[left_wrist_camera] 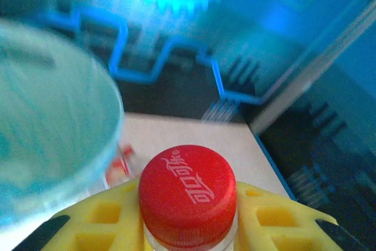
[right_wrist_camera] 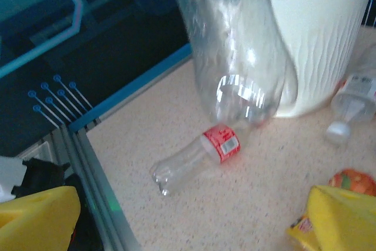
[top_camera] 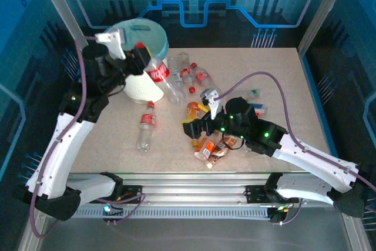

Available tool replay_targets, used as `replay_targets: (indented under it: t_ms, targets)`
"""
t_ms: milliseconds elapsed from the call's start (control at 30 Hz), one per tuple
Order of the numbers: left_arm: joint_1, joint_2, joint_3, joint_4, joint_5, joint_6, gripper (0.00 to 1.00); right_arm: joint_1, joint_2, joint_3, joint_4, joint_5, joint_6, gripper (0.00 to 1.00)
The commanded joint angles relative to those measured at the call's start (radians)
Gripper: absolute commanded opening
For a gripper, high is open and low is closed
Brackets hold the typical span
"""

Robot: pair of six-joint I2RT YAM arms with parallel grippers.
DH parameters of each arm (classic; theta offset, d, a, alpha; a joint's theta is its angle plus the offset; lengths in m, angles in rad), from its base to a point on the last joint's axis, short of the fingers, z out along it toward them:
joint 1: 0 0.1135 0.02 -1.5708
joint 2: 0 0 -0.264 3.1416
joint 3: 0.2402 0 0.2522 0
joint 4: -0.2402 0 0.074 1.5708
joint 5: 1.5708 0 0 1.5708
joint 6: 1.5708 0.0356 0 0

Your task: Put the plastic bottles in the bin

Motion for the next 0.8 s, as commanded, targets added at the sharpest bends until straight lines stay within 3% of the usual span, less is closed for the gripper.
replay_targets:
  t_ms: [0, 200, 433, 767]
  targets:
    - [0.051, 0.057, 0.109, 0.079, -0.162, 0.164, 0.00, 0.009, 0.034, 0.085, 0.003, 0.020, -0.062, 1.00]
    - [0.178, 0.175, 0.239, 0.226, -0.192, 0.205, 0.00, 0.021, 0.070, 0.104, 0.026, -0.028, 0.014, 1.00]
    - [0.215, 0.345, 0.313, 0.350, -0.211, 0.325, 0.00, 0.073, 0.091, 0.098, 0.008, -0.010, 0.053, 1.00]
    - [0.233, 0.540, 0.282, 0.258, -0.167, 0.369, 0.00, 0.096, 0.068, 0.082, -0.051, 0.061, 0.061, 1.00]
